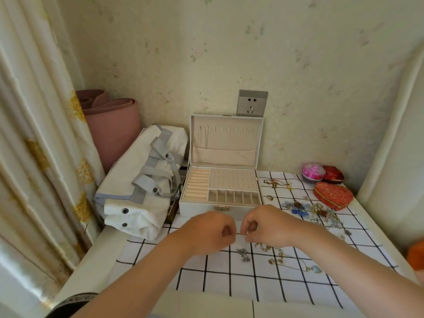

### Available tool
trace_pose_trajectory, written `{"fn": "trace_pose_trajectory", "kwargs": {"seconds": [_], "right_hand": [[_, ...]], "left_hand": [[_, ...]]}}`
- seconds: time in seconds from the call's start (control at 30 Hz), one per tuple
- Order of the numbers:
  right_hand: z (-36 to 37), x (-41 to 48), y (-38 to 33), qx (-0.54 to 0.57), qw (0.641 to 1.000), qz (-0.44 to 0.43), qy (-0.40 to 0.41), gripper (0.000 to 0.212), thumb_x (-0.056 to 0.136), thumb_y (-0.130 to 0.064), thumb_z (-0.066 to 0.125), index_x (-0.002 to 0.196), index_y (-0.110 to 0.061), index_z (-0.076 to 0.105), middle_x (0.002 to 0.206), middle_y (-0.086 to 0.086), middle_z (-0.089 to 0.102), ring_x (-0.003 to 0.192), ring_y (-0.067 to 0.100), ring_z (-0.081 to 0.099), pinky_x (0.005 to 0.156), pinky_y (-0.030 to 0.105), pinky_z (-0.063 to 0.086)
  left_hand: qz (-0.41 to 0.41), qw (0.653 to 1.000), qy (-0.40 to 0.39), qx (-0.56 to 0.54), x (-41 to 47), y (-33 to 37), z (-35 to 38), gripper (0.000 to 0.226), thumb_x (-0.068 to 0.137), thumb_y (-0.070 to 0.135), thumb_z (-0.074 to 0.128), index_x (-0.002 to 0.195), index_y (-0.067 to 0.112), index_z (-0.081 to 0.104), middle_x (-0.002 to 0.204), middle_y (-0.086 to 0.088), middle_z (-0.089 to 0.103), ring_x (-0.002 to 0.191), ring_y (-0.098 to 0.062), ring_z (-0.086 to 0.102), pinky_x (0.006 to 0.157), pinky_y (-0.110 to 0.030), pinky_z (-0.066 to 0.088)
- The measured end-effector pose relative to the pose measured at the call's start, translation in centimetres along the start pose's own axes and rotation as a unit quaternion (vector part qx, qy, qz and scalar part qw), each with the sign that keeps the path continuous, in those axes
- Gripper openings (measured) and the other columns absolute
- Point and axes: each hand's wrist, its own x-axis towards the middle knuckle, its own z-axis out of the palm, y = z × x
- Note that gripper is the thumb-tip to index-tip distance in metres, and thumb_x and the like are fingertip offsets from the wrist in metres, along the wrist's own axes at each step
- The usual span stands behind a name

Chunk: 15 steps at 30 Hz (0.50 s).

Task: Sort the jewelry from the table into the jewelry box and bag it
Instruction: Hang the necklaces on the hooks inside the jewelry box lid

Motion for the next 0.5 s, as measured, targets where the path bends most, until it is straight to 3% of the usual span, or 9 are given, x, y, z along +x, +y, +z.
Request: {"fn": "trace_pose_trajectory", "kwargs": {"seconds": [0.1,0.23,0.37,0.5], "right_hand": [[1.0,-0.3,0.8,-0.015,1.000,0.006,-0.019,0.012,0.087,-0.028,0.073,0.098,-0.030,0.075,0.084,-0.019,0.061,0.075,-0.004,0.058,0.063,0.010,0.040],[1.9,-0.5,1.2,-0.025,0.999,0.005,-0.025,0.013,0.086,-0.028,0.071,0.099,-0.030,0.076,0.085,-0.019,0.063,0.078,0.001,0.061,0.066,0.018,0.048],[2.7,-0.4,1.3,-0.037,0.999,-0.008,0.000,0.015,0.085,-0.032,0.071,0.100,-0.031,0.074,0.084,-0.017,0.058,0.077,0.007,0.058,0.061,0.022,0.042],[3.0,-0.1,1.4,-0.039,0.999,-0.015,0.004,0.014,0.085,-0.031,0.073,0.099,-0.031,0.074,0.083,-0.017,0.058,0.079,0.006,0.058,0.061,0.020,0.040]], "left_hand": [[-0.018,0.999,-0.025,0.009,0.4,0.6,1.2,0.022,0.088,0.044,0.063,0.106,0.032,0.067,0.099,0.012,0.063,0.089,-0.007,0.057,0.075,-0.023,0.047],[-0.039,0.999,-0.020,0.016,0.9,1.0,2.0,0.040,0.074,0.067,0.067,0.095,0.032,0.064,0.089,0.015,0.061,0.084,-0.005,0.056,0.074,-0.026,0.048],[-0.045,0.997,-0.031,0.051,1.3,1.2,2.8,0.040,0.068,0.067,0.071,0.085,0.032,0.059,0.077,0.016,0.057,0.080,-0.007,0.056,0.065,-0.025,0.039],[-0.044,0.997,-0.061,0.030,1.3,0.8,2.1,0.036,0.071,0.061,0.073,0.087,0.031,0.063,0.082,0.014,0.062,0.081,-0.007,0.058,0.071,-0.027,0.047]]}}
